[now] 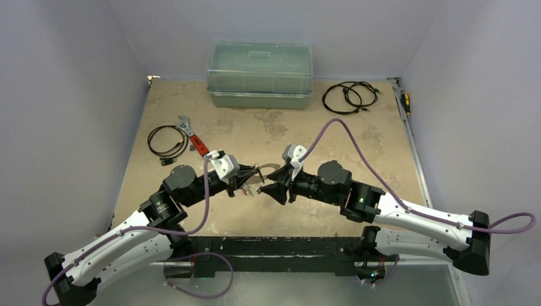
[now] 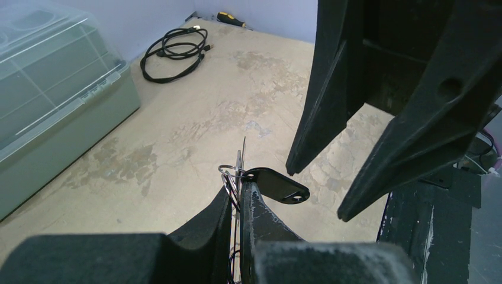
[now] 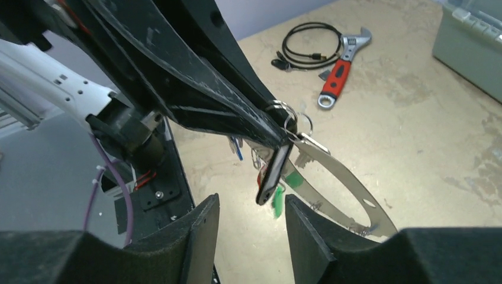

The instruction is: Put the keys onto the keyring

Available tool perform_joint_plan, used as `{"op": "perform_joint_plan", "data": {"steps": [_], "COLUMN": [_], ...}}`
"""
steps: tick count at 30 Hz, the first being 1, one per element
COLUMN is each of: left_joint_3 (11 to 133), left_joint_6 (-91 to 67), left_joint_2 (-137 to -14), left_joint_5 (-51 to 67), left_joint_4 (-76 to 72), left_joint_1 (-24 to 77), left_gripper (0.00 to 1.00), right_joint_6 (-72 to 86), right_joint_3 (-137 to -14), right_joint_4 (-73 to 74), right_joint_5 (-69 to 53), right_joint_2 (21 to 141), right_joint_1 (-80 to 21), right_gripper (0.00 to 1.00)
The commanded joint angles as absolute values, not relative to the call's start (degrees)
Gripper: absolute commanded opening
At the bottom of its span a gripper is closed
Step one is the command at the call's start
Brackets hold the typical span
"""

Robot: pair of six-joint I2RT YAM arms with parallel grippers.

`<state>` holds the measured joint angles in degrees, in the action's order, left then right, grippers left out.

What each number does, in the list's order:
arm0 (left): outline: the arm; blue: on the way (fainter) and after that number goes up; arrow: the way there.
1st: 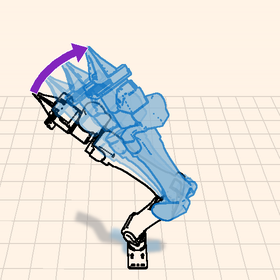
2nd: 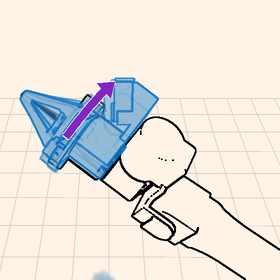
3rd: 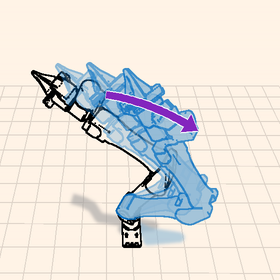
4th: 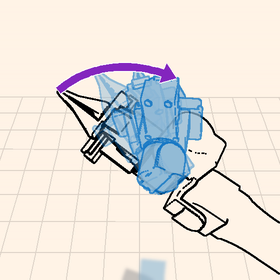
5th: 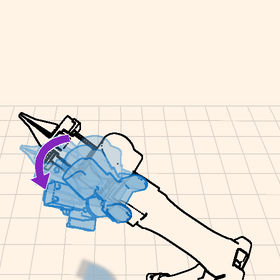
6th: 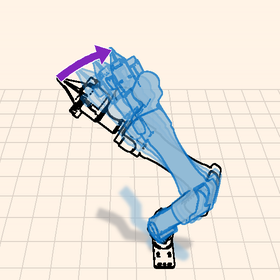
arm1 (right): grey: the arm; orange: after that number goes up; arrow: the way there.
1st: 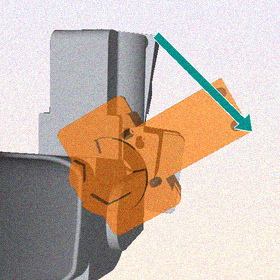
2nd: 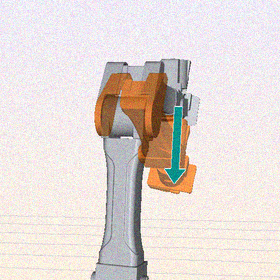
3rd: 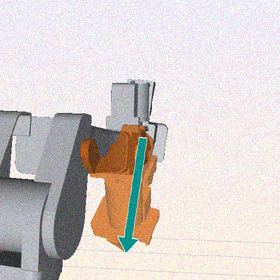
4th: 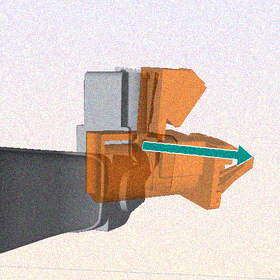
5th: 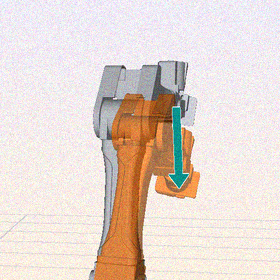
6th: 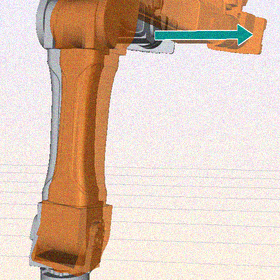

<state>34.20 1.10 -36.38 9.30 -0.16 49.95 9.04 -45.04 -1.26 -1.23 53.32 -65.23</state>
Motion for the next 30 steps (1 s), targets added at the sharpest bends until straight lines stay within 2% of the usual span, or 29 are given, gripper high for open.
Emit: {"op": "perform_joint_plan", "data": {"steps": [1, 14, 18, 21, 22, 30], "left_joint_3": [36.2, 36.0, 36.0, 36.0, 36.0, 36.6], "left_joint_6": [0.5, 0.4, 0.4, 0.5, 0.6, 2.4], "left_joint_2": [-34.3, -33.4, -33.4, -33.4, -33.4, -33.0], "left_joint_5": [9.3, 9.7, 9.5, 9.5, 9.5, 10.5], "left_joint_4": [-3.6, -3.2, -2.8, -2.5, -2.4, -0.3], "left_joint_1": [50.0, 50.1, 50.1, 50.1, 50.1, 50.1], "left_gripper": [0.00, 0.00, 0.00, 0.00, 0.00, 0.00], "right_joint_6": [9.1, 9.1, 8.7, 8.5, 8.4, 4.6], "right_joint_3": [-44.9, -47.1, -47.6, -48.0, -48.2, -53.7], "right_joint_4": [-3.4, -6.3, -6.8, -6.7, -6.4, 4.1], "right_joint_5": [-0.2, 3.5, 3.0, 2.3, 2.3, 6.9], "right_joint_2": [54.0, 58.0, 58.6, 58.4, 58.1, 55.9], "right_joint_1": [-65.3, -65.3, -65.3, -65.3, -65.3, -65.3], "right_gripper": [0.45, 0.33, 0.20, 0.02, 0.00, 0.00]}}
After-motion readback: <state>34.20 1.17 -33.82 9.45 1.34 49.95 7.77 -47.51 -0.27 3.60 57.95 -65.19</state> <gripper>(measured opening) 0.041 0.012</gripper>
